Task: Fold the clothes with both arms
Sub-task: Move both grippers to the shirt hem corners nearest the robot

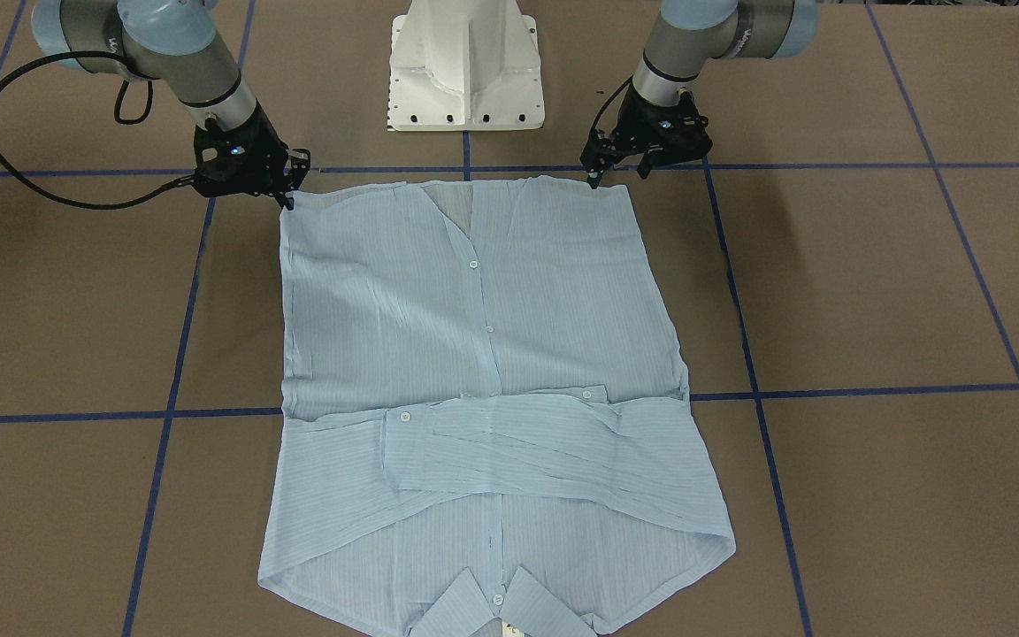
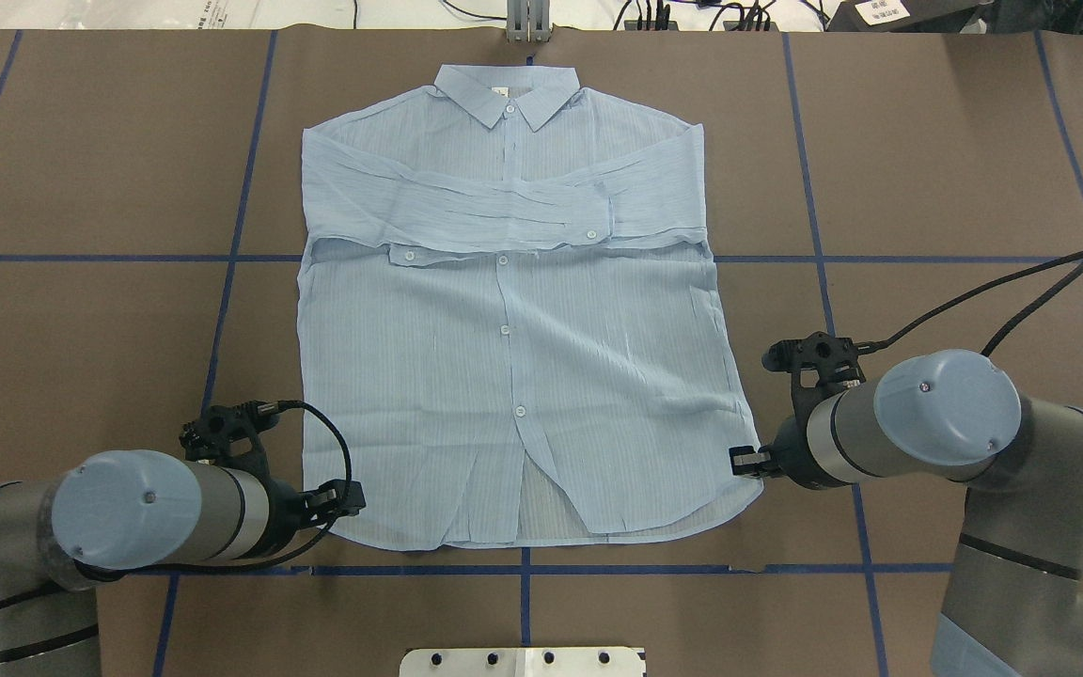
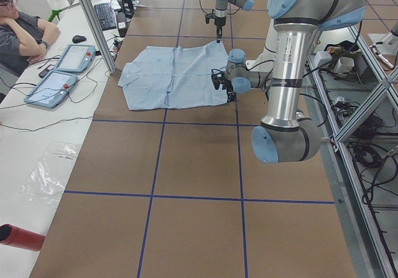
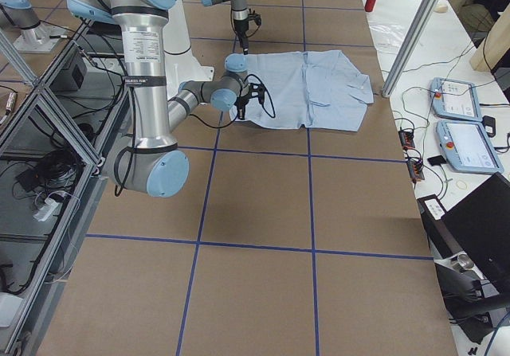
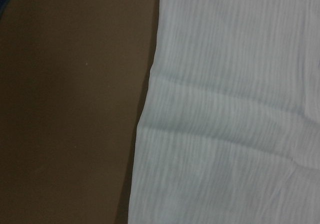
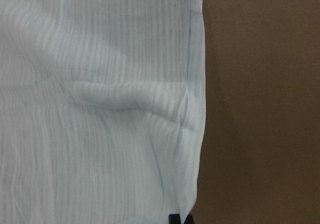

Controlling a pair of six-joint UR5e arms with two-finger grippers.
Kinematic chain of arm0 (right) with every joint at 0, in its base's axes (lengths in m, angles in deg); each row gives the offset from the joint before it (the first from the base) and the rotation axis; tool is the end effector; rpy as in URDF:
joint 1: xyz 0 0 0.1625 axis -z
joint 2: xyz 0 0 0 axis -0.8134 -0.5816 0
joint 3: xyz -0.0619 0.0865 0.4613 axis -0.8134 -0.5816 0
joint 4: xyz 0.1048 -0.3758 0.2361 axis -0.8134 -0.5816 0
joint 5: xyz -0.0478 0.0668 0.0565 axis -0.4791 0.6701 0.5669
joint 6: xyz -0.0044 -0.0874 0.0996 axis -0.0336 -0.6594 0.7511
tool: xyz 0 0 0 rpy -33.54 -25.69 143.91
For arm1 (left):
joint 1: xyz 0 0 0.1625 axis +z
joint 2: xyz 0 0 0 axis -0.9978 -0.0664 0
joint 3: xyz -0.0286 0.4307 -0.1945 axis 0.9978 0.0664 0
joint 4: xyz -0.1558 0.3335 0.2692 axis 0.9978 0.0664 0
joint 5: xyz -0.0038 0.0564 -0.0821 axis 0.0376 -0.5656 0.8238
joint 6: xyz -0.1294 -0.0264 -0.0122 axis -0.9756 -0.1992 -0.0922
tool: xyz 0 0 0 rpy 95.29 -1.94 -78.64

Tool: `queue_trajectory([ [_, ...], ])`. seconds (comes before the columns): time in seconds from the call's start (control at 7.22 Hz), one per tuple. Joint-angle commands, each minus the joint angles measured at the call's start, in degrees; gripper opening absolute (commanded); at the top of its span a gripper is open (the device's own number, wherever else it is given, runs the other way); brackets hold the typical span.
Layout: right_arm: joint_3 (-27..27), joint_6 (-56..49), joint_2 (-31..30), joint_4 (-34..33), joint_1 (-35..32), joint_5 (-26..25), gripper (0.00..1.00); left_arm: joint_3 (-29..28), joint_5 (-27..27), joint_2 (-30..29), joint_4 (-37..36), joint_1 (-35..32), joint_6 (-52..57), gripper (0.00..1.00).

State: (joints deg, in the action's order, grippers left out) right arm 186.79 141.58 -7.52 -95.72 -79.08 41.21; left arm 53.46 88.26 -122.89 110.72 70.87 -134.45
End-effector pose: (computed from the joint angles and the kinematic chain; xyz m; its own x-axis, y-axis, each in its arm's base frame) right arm -0.4839 -0.3262 0.4102 0.6280 -0.0769 0.7744 0.0202 0.9964 0.0826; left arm 0.5438 -0.2690 0.3873 0.5694 -0.3048 -0.7635 0.2467 0.9493 -0.1950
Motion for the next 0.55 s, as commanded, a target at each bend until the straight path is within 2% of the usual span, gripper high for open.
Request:
queue_trajectory([
  [0.0, -0.1, 0.0, 0.1, 0.0, 0.0, 0.1, 0.00, -0.5, -0.4, -1.6, -4.0, 1.1, -0.3, 0.92],
  [0.42, -0.2, 0.0, 0.0, 0.0, 0.0, 0.1, 0.00, -1.4, -1.4, -1.6, -4.2, 1.1, -0.3, 0.79],
])
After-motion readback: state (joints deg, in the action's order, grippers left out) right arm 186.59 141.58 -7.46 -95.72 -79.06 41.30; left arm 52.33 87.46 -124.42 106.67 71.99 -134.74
